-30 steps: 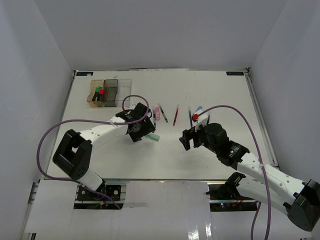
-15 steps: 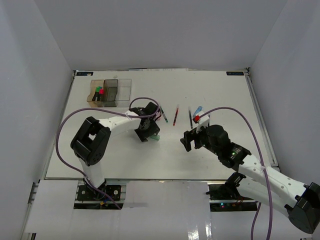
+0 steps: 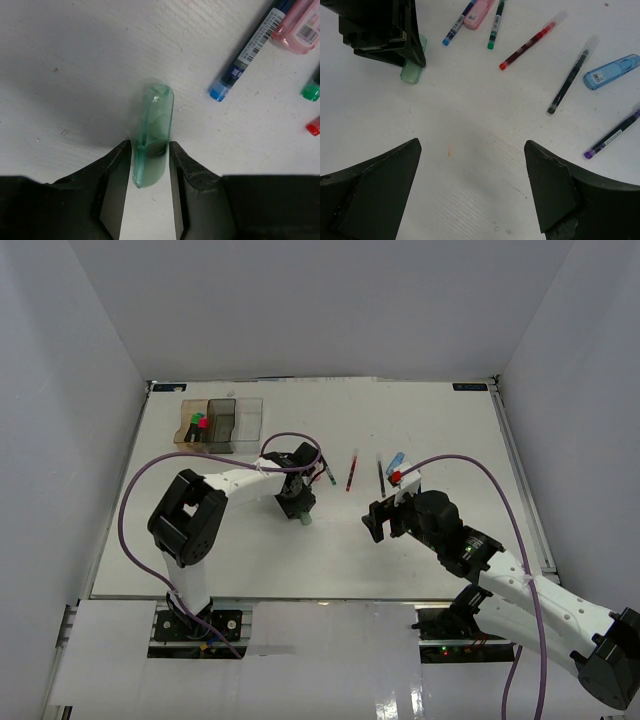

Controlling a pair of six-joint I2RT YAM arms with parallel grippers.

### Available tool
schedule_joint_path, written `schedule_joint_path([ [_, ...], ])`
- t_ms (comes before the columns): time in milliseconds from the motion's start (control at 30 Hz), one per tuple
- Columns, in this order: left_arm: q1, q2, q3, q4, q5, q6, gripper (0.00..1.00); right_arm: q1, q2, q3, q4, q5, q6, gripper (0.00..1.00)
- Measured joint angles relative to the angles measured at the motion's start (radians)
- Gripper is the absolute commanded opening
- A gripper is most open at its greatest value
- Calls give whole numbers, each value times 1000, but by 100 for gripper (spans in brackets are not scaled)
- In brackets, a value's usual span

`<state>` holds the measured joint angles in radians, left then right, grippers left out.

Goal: Sort the stationery into containers
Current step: Pick up the pen from the center of the board, then place the pen in the storage box.

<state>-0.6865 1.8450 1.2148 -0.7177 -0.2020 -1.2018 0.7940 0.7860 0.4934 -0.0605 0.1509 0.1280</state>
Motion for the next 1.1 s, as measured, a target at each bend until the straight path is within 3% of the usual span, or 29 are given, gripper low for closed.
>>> schedule_joint_path([
  [367,40,-33,-38,3,-42,89,24,0,0,0,0,0,0,90],
  [567,80,-77,-49,-3,-92,239,25,0,0,0,0,0,0,90],
  [700,183,-126,-29,12,-108,424,29,0,0,0,0,0,0,90],
  [933,430,-109,200,108,-116,832,32,0,11,0,2,-3,0,90],
  [1100,521,49,445,166,-96,1031,34,0,30,0,2,-6,0,90],
])
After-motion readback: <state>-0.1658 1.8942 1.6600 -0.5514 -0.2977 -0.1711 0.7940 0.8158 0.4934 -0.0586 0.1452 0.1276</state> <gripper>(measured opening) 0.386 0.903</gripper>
